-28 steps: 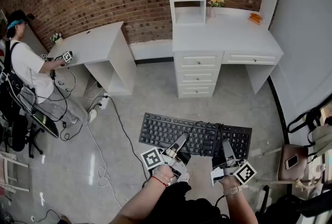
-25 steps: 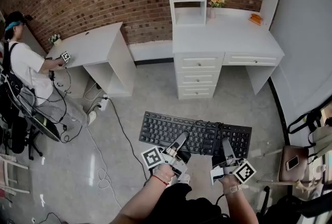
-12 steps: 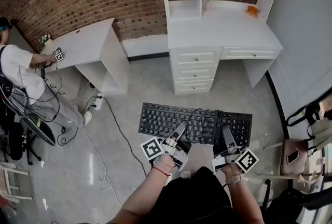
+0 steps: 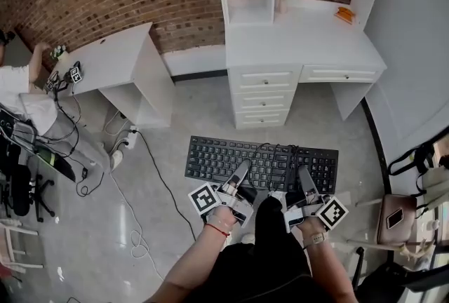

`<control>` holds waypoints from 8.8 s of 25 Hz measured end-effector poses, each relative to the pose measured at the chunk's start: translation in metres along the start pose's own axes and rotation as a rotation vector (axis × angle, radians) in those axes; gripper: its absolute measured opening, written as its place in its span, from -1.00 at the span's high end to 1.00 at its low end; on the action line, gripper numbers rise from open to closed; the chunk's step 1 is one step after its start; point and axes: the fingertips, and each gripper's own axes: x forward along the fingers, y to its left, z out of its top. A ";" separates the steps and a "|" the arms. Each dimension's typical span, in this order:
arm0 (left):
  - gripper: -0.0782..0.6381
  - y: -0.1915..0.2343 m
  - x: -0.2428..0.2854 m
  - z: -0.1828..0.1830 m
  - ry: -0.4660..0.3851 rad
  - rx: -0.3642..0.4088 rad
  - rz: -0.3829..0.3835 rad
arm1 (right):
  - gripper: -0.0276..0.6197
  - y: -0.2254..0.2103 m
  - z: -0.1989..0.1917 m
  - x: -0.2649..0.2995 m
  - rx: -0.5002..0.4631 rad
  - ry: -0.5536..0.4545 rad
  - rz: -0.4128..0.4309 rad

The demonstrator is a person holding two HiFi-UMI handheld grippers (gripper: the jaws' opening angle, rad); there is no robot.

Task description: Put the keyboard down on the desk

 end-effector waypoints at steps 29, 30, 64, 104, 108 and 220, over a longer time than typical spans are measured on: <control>0.58 0.069 0.247 0.064 -0.046 -0.009 0.072 | 0.65 -0.100 0.173 0.189 0.045 0.068 -0.037; 0.58 0.071 0.254 0.065 -0.047 -0.010 0.073 | 0.65 -0.103 0.178 0.193 0.049 0.068 -0.036; 0.58 0.136 0.415 0.125 -0.056 -0.067 0.158 | 0.66 -0.183 0.277 0.326 0.099 0.086 -0.130; 0.58 0.208 0.562 0.195 -0.025 -0.142 0.265 | 0.67 -0.277 0.353 0.462 0.242 0.082 -0.253; 0.58 0.219 0.576 0.203 -0.050 -0.160 0.292 | 0.67 -0.289 0.361 0.478 0.273 0.108 -0.279; 0.79 0.275 0.621 0.178 0.592 0.508 0.713 | 0.89 -0.319 0.363 0.515 -0.059 0.742 -0.385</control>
